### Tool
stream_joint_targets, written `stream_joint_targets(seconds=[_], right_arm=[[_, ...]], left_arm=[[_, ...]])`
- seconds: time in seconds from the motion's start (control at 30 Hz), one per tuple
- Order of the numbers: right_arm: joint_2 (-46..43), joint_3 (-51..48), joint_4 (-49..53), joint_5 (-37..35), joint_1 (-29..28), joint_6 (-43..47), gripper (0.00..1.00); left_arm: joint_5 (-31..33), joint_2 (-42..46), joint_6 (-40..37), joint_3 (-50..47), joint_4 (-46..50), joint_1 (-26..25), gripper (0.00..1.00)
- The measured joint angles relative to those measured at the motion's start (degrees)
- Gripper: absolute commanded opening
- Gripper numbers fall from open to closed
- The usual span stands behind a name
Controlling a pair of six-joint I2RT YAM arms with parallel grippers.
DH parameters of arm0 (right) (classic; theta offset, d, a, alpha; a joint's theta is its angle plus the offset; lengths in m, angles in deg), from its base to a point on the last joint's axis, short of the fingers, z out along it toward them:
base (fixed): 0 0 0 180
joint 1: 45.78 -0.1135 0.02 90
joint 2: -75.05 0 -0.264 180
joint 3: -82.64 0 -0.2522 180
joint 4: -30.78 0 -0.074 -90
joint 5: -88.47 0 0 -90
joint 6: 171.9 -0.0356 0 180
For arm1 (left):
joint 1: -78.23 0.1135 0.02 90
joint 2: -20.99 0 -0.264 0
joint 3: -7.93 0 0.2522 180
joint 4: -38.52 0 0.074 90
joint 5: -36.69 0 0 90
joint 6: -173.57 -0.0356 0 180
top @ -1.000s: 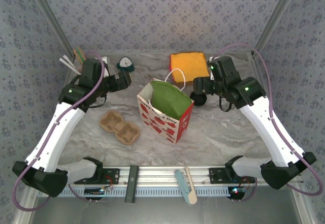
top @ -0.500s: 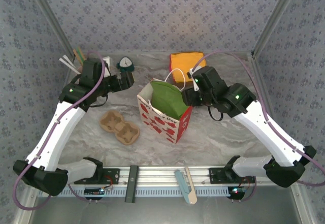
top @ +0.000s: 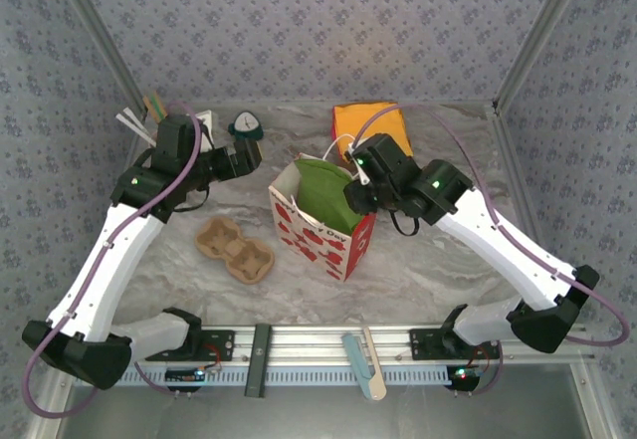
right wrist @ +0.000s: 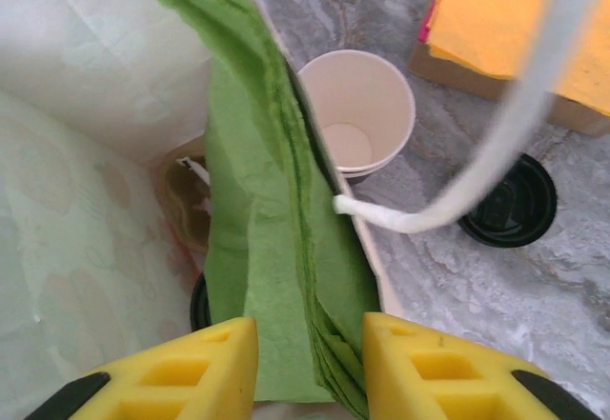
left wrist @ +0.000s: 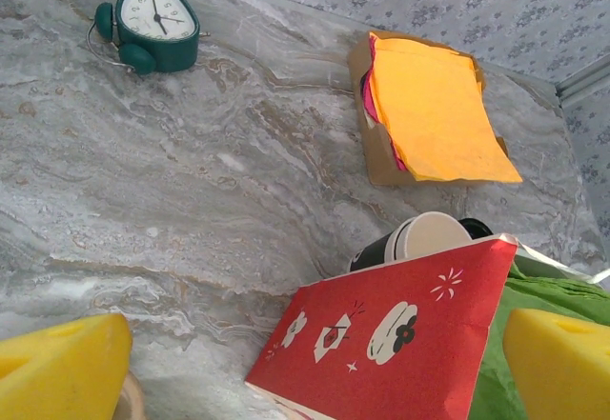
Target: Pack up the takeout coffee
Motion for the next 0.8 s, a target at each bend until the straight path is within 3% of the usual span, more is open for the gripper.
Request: stream_joint_targets(seconds=[0.37, 0.53, 0.67, 0.73, 0.8], right_arm=[[1.2, -0.5, -1.2, 5.0, -4.7, 0.0, 0.42], [0.6, -0.3, -1.0, 5.6, -5.1, 0.7, 0.54], [-2.1, -0.1, -0.7, 5.4, -2.0, 0.7, 0.63], [-4.2, -0.1, -0.8, 4.8, 1.7, 0.3, 0.76], [-6.3, -0.9, -1.4, 3.6, 5.4, -0.2, 0.78]], left_arm=[[0.0, 0.5, 0.3, -0.7, 0.0, 0.0, 1.0], [0.0, 0.8, 0.3, -1.4, -0.2, 0.0, 1.0], [1.0, 1.0, 0.2, -2.6, -0.3, 0.0, 1.0], [2.3, 1.2, -0.1, -3.4, -0.4, 0.0, 1.0], [4.2, 1.5, -0.8, -4.3, -0.5, 0.0, 1.0]])
